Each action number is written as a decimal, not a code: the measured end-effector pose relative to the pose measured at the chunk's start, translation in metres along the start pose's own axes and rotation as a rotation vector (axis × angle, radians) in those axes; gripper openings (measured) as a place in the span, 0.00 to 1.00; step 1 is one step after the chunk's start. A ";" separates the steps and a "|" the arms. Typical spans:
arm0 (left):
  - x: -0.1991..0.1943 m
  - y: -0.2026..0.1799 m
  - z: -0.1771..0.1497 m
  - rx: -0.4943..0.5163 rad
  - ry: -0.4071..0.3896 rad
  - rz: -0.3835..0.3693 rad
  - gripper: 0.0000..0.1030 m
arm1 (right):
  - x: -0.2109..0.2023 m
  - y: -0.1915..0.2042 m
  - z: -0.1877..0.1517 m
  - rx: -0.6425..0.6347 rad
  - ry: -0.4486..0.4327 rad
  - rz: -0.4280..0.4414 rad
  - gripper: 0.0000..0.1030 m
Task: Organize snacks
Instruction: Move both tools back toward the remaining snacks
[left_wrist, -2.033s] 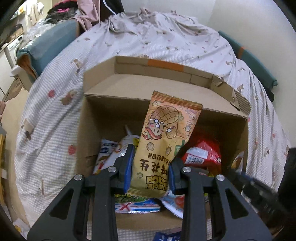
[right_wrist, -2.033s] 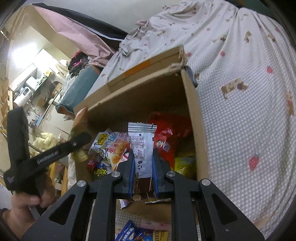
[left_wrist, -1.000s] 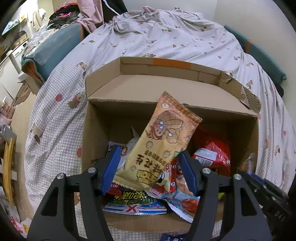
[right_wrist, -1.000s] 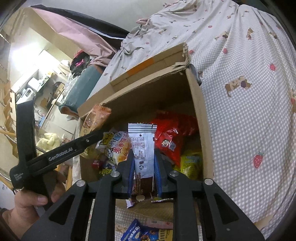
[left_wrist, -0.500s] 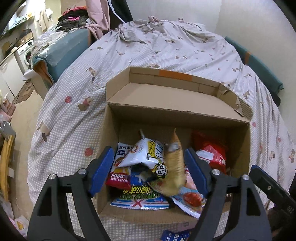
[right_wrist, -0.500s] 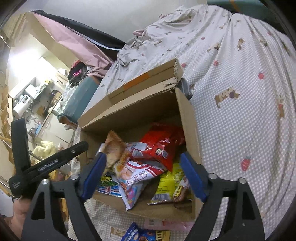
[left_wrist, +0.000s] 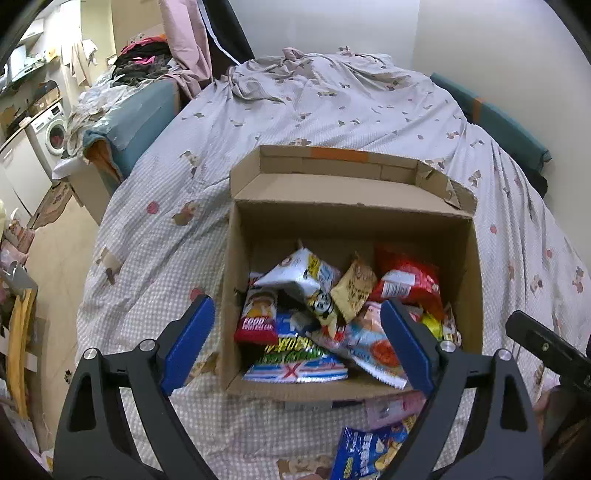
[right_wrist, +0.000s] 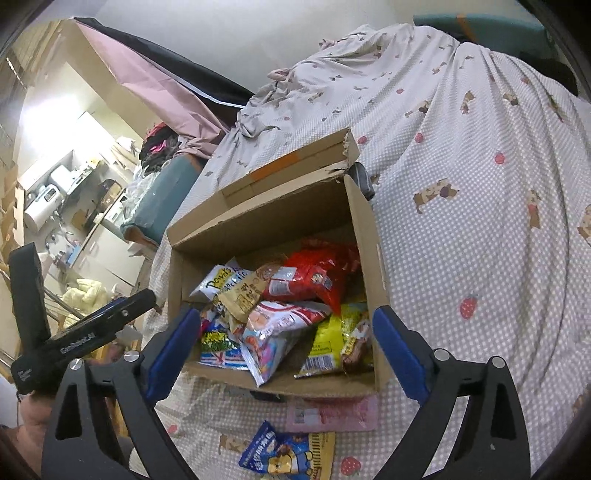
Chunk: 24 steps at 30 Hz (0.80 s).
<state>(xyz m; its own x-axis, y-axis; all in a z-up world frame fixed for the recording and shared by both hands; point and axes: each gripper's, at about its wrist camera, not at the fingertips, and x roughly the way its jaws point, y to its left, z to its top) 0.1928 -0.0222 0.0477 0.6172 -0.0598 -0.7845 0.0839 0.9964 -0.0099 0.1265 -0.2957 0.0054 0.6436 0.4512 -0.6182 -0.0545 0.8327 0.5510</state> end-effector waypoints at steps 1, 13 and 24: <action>-0.003 0.001 -0.003 -0.002 0.001 0.002 0.87 | -0.002 -0.001 -0.002 0.004 0.006 -0.009 0.94; -0.019 0.021 -0.053 -0.088 0.052 -0.033 0.87 | -0.020 -0.018 -0.033 0.093 0.067 -0.043 0.94; -0.010 0.023 -0.104 -0.134 0.149 -0.038 0.87 | -0.027 -0.020 -0.063 0.108 0.129 -0.111 0.94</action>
<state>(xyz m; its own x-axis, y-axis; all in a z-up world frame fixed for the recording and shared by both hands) 0.1074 0.0079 -0.0092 0.4921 -0.0979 -0.8650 -0.0062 0.9932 -0.1159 0.0621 -0.3048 -0.0243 0.5372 0.4021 -0.7414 0.0979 0.8433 0.5284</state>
